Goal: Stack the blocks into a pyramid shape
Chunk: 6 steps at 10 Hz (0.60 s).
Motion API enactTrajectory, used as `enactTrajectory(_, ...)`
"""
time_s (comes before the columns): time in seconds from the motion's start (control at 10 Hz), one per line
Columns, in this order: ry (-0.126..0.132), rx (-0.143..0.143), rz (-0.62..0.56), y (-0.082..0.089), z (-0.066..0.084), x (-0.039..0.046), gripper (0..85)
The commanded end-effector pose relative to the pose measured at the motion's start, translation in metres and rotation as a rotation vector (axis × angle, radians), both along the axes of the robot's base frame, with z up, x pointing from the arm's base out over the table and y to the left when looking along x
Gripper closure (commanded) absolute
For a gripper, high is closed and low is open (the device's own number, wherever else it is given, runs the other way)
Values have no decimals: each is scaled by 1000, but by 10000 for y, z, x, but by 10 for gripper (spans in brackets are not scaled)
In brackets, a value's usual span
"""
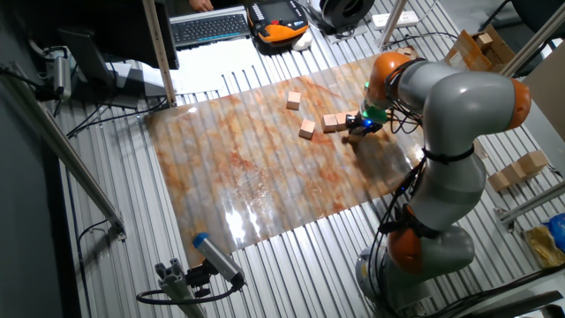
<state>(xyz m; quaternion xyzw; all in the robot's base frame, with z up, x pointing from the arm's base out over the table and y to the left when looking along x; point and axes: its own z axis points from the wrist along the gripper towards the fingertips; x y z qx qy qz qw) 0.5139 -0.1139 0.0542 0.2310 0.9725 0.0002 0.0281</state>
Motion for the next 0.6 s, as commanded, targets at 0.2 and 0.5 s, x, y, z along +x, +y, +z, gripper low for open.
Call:
enactTrajectory(0.2,-7,3,64,29,129,-59,850)
enactTrajectory(0.5,-39,17,181,66,239,-99,850)
